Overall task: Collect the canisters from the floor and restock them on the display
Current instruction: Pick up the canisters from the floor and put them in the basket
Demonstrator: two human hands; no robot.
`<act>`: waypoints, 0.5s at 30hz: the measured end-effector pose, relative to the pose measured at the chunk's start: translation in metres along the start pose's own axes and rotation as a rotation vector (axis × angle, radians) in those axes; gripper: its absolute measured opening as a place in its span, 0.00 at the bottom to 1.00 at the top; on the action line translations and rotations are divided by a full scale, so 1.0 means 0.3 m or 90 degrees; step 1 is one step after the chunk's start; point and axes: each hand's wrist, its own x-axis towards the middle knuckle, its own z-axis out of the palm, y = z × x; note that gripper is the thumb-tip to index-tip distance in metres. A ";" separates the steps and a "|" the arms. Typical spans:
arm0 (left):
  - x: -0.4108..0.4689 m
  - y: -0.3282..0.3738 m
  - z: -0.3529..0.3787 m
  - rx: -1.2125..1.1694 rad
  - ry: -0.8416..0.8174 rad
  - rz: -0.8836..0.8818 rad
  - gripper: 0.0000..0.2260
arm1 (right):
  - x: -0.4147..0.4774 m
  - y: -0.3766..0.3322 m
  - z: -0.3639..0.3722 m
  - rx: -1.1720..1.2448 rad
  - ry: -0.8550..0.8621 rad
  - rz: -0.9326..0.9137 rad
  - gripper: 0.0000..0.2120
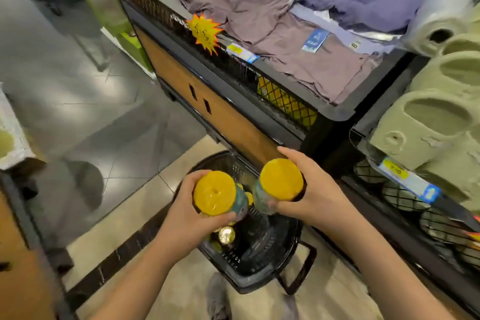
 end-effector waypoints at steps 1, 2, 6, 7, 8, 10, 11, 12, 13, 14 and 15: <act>0.036 -0.049 0.018 -0.004 -0.007 -0.014 0.41 | 0.031 0.049 0.037 -0.010 -0.006 -0.007 0.46; 0.072 -0.101 0.041 -0.005 -0.012 -0.026 0.42 | 0.061 0.103 0.073 -0.016 -0.008 -0.006 0.44; 0.196 -0.317 0.165 0.014 -0.032 -0.060 0.40 | 0.158 0.335 0.212 -0.038 -0.012 0.030 0.39; 0.224 -0.374 0.200 0.019 -0.032 -0.063 0.40 | 0.179 0.402 0.249 -0.039 -0.013 0.043 0.39; 0.250 -0.436 0.237 0.026 -0.028 -0.070 0.39 | 0.195 0.468 0.287 -0.039 -0.017 0.058 0.39; 0.300 -0.563 0.311 0.033 -0.020 -0.078 0.39 | 0.219 0.595 0.369 -0.042 -0.028 0.083 0.38; 0.322 -0.626 0.348 0.035 -0.022 -0.080 0.39 | 0.228 0.654 0.411 -0.050 -0.034 0.094 0.38; 0.342 -0.688 0.385 0.037 -0.025 -0.084 0.38 | 0.238 0.708 0.453 -0.063 -0.040 0.099 0.38; 0.361 -0.745 0.422 0.032 -0.029 -0.089 0.38 | 0.246 0.762 0.496 -0.078 -0.043 0.096 0.38; 0.379 -0.802 0.458 0.025 -0.032 -0.093 0.38 | 0.252 0.812 0.535 -0.094 -0.046 0.092 0.39; 0.392 -0.857 0.494 0.018 -0.032 -0.096 0.38 | 0.258 0.858 0.572 -0.108 -0.049 0.099 0.39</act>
